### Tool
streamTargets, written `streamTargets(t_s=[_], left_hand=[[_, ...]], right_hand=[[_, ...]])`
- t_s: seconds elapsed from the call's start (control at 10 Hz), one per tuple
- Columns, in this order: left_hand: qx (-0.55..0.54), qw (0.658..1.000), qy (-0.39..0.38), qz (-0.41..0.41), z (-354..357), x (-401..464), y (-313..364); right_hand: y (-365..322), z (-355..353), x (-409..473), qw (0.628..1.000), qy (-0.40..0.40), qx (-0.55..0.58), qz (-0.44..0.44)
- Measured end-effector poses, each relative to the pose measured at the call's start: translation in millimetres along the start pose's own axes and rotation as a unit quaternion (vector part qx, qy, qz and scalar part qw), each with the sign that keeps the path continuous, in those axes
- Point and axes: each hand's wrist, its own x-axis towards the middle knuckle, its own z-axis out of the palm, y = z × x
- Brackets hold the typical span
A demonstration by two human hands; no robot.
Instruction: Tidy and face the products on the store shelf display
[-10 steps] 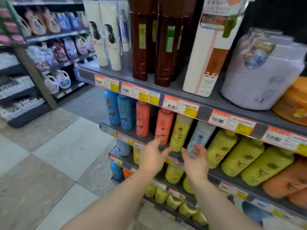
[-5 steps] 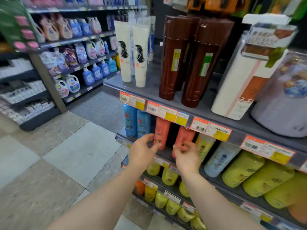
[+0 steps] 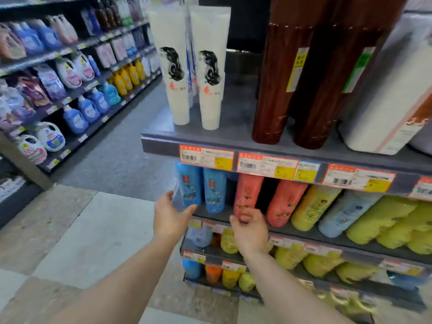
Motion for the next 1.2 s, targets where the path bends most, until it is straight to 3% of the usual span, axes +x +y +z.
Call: streamTargets(t_s=[0.3,1.0,1.2], left_hand=[[-0.008,0.991,-0.132,0.013,10,39,-15],[0.072,0.979,-0.176,0.075,27,77,-46],[0.083,0.979,-0.179,0.057,31,81,-49]], right_hand=[[-8,46,-4,0.997,-0.011,-0.07,-0.005],[-10,83,24,0.985,0.027,-0.171,-0.004],[-5,81,29,0.993,0.005,-0.116,0.002]])
